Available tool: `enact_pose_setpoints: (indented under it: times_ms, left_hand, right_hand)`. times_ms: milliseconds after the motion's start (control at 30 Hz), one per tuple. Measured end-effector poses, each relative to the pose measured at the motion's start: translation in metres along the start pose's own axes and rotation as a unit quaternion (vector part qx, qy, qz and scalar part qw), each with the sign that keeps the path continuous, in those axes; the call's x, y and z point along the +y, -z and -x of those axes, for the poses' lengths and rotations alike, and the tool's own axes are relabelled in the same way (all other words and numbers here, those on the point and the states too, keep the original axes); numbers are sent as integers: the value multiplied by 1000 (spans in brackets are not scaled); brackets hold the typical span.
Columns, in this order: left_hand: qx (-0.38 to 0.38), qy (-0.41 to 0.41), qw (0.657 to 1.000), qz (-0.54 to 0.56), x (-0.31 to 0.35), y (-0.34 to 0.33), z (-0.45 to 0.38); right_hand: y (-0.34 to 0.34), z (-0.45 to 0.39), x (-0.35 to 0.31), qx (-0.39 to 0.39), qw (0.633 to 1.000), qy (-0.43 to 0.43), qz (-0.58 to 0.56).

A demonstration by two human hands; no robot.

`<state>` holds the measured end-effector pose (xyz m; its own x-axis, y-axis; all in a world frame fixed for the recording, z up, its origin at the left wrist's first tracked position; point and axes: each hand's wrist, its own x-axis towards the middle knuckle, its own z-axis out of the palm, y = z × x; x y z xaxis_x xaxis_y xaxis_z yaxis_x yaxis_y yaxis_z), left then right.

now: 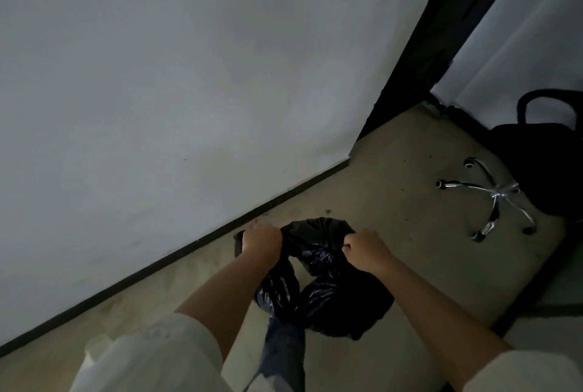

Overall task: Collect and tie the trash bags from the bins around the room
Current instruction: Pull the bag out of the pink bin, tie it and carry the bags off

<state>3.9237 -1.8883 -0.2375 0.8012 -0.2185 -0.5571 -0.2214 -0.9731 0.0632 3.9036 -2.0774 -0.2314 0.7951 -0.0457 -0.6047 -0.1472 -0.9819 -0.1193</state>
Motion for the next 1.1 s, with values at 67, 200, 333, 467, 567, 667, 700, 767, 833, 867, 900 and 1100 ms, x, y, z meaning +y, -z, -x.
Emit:
enact_pose_setpoints:
  times_ms: [67,200,333,467,567,667,700,767,833,867,900,1100]
  left_hand:
    - [-18,0,1000,5,11,10,-43]
    - [-48,15,998,26,38,29,-116]
    - [-86,56,994,39,60,28,-174]
    - [-100,130,983,85,76,9,-226]
    - [-89,184,971,126,93,-10,-266]
    - [-77,235,956,158,105,-38,-311]
    - [-75,250,952,162,108,-48,-325]
    - [-73,270,945,167,110,-69,-351]
    - [-77,277,943,169,111,-89,-371]
    - [-81,277,943,166,111,-98,-380]
    - [-85,276,943,163,111,-106,-388]
    - [-98,300,932,180,110,-130,-425]
  right_hand:
    - [16,-37,16,-34,999,-13,0]
    - [44,-103,44,-84,996,-17,-17]
    - [56,-177,76,-146,989,-7,-18]
    - [43,-252,106,-207,975,-28,-69]
    - [25,-302,119,-268,959,5,-94]
    - [7,-353,127,-292,942,-8,-164]
    - [-1,-372,129,-289,939,-14,-185]
    - [-18,-404,135,-283,938,-14,-199]
    - [-35,-430,142,-295,934,-6,-200]
    - [-42,-440,146,-305,932,-2,-196]
    - [-49,-450,150,-311,931,3,-191]
    - [-60,-479,170,-298,945,50,-125]
